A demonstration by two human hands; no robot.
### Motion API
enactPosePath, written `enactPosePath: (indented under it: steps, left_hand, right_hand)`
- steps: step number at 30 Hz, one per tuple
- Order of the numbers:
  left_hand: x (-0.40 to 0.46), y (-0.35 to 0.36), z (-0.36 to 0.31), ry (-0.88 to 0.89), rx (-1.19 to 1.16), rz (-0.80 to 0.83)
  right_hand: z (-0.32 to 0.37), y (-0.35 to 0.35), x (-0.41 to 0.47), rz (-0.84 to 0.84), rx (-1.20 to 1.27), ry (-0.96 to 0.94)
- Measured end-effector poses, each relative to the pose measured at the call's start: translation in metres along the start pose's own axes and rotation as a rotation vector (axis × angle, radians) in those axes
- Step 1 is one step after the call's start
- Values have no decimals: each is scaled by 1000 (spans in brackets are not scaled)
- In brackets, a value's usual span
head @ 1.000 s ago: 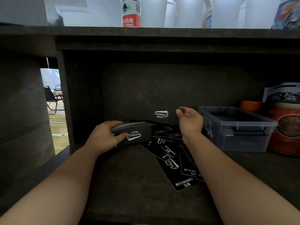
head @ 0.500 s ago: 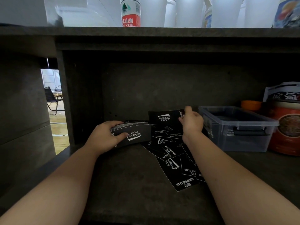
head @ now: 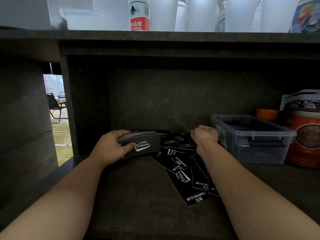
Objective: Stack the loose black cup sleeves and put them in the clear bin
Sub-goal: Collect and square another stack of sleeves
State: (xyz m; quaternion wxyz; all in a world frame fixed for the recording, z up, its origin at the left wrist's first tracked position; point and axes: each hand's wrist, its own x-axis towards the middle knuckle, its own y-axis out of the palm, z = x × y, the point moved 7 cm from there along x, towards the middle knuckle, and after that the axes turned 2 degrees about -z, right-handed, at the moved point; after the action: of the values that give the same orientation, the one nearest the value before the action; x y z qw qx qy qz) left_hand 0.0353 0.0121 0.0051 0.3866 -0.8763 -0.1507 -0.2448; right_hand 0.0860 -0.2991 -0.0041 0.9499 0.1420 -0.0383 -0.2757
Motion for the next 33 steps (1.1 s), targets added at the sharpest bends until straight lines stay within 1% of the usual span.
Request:
enactPosePath:
  steps: [3,6,13,17,19,21,23,25,26,27,28,30,32,33]
  left_hand:
    - [0,0,-1,6,-4,0]
    - [-1,0,-2,10,-8,-1]
    - [0,0,-1,7,11,-5]
    - [-1,0,-1,-5,14,4]
    - [-1,-1,-1,-4,5,0]
    - [-2,-1,-1,-6,-4,-6]
    - [-1,-1,-1,-8,0,-5]
    - [-1,-2,-1,-9,6,-3]
    - [-1,-2,-2,-9,8,-1]
    - [-1,-1,-1,-10,9,4]
    - [-1,-1,-1,-9,7,9]
    - [-2,-1,-2,-18,-21,7]
    - [-4,-2,-1,-58,-116,-8]
    - [-5,-3,-1,-82,-161,-11]
  right_hand:
    - [-10,-3,19,-61,-82,11]
    - [-8,-6,16,-63,-167,-1]
    - [11,-8,-3,11,-532,-119]
    - [6,-3,-6,115,-598,-174]
    - [7,-2,-8,108,-568,-207]
    - [12,-3,-12,54,-495,-254]
    - [13,-6,-13,-14,-282,-254]
    - [11,-9,-13,-49,-2,-163]
    - [10,-9,-11,-39,101,-122]
    - [9,-7,-10,-4,146,-88]
    - [9,-3,-11,57,128,-71]
    - [10,10,-19,196,-63,-133]
    - [8,24,-31,316,-256,-247]
    - [6,31,-38,371,-314,-284]
